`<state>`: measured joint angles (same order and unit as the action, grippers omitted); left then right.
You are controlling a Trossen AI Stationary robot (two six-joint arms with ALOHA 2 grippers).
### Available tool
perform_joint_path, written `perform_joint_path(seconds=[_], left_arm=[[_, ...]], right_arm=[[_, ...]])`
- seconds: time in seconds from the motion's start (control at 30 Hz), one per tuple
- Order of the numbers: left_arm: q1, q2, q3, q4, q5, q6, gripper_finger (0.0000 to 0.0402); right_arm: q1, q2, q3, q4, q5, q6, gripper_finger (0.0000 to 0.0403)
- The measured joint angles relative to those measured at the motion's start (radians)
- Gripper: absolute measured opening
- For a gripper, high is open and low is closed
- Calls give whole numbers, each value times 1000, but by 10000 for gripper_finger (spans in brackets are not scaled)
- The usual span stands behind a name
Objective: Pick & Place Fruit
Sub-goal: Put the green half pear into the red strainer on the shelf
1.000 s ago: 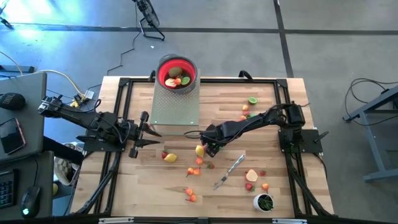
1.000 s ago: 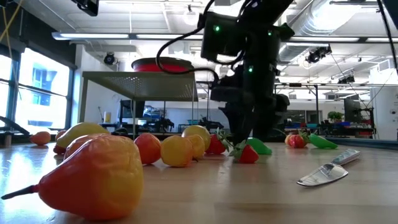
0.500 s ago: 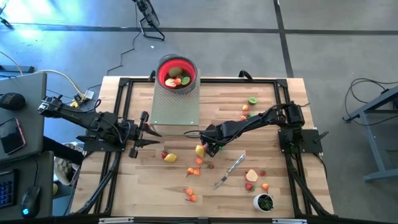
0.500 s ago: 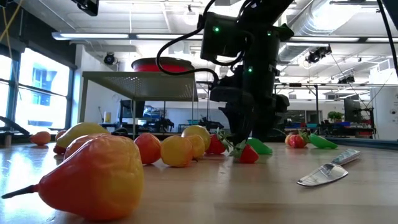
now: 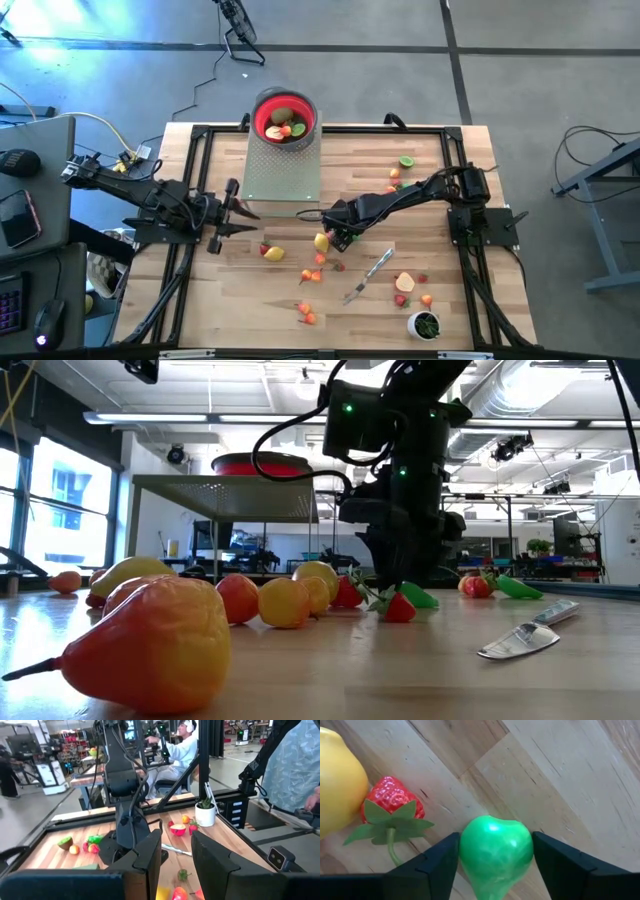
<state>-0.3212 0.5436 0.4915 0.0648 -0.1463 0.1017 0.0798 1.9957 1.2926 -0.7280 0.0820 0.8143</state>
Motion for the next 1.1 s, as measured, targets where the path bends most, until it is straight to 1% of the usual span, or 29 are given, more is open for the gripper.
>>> perform_joint_path(seconds=[0.33,0.57,0.73,1.1], left_arm=[[0,0,0,22,-6,2,104],[0,0,0,23,-6,1,104],[0,0,0,23,-6,34,104],[0,0,0,2,-6,33,104]], right_arm=[[0,0,-1,0,-21,-31,242],[0,0,-2,10,-25,-9,242],[0,0,-2,12,-27,2,242],[0,1,-2,32,-28,50,243]])
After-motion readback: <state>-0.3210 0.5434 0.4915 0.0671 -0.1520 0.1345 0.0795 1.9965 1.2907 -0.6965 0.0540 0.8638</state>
